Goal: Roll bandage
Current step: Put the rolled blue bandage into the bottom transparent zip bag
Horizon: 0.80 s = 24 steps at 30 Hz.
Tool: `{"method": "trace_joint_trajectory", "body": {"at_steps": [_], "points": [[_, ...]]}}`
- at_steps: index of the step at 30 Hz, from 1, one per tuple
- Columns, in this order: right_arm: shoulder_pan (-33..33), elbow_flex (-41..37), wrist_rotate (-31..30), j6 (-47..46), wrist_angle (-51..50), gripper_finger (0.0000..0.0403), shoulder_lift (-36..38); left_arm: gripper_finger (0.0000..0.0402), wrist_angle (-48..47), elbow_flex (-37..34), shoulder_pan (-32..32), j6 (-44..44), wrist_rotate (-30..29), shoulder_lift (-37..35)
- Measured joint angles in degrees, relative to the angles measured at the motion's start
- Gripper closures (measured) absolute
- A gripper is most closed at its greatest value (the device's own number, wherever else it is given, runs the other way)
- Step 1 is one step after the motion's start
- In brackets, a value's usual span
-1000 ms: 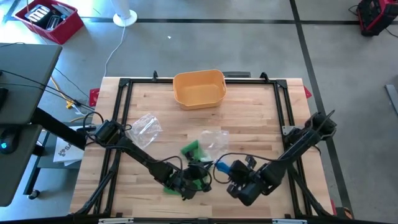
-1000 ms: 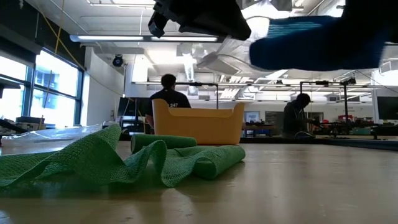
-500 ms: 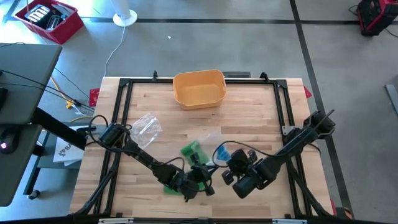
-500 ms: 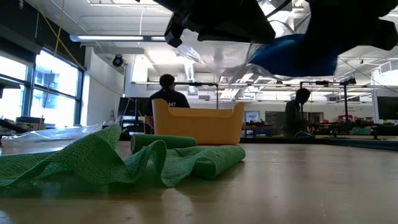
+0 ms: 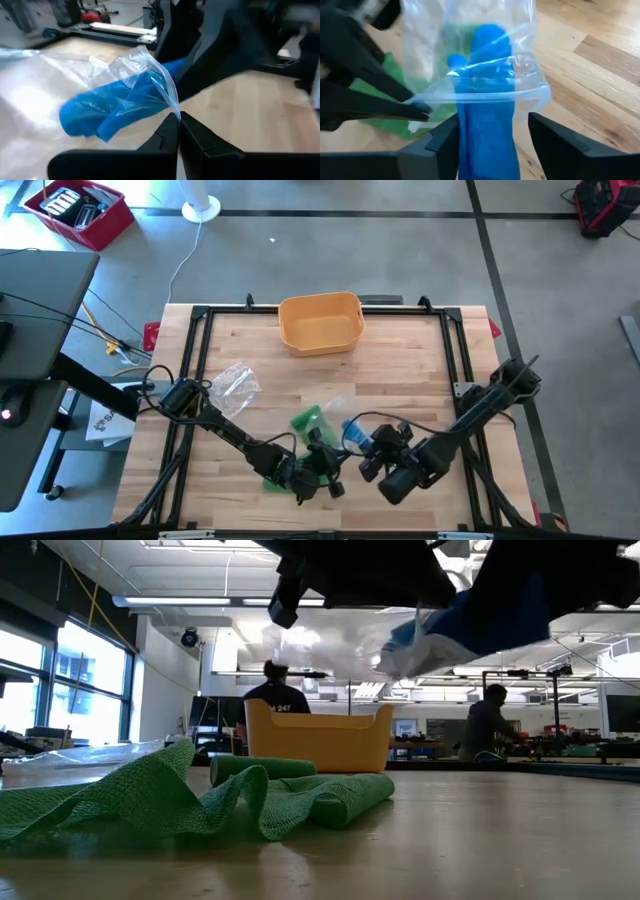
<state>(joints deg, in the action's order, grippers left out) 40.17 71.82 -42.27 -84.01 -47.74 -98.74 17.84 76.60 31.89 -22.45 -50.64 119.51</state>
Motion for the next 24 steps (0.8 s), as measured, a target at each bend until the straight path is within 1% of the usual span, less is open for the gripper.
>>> {"method": "trace_joint_trajectory", "body": {"at_steps": [5, 10, 12, 15, 17, 18, 20, 22, 23, 24], "points": [[2.53, 0.1, -1.5, 0.07, 0.67, 0.019, 2.36, 0.0401, -0.25, 0.0, -0.26, -3.14, 3.84, -0.73], [5.1, 0.12, -4.89, 0.59, 2.35, 0.0192, 5.06, 0.0401, -1.95, 0.02, -1.17, -5.44, 7.74, -4.05], [5.84, 0.12, -6.26, 2.4, 3.42, 0.0192, 6.14, 0.0401, -2.86, 0.02, -1.72, -5.49, 9.25, -5.21], [7.32, 0.12, -11.93, 9.87, 8.44, 0.0192, 7.68, 0.0401, -4.0, 0.02, -3.06, -5.13, 11.6, -7.44], [8.22, 0.12, -15.61, 18.26, 13.63, 0.0192, 8.62, 0.0401, -3.97, 0.02, -4.26, -4.24, 13.03, -8.94], [8.48, 0.12, -16.73, 22.64, 16.44, 0.0192, 9.09, 0.0401, -3.91, 0.02, -4.85, -4.25, 14.77, -9.67], [9.01, 0.16, -18.29, 30.51, 21.44, 0.0192, 9.63, 0.0401, -3.97, 0.02, -5.92, -3.9, 18.49, -11.0], [9.4, 0.16, -19.07, 36.48, 24.86, 0.0192, 9.93, 0.0401, -5.8, 0.09, -7.41, -1.82, 18.58, -12.1], [9.5, 0.16, -19.27, 38.28, 25.74, 0.0192, 9.97, 0.0401, -8.03, 0.09, -8.51, -3.11, 19.03, -12.54], [9.5, 0.16, -19.25, 39.38, 26.24, 0.0192, 10.03, 0.0401, -9.74, 0.09, -9.7, -5.86, 21.77, -12.98]]}}
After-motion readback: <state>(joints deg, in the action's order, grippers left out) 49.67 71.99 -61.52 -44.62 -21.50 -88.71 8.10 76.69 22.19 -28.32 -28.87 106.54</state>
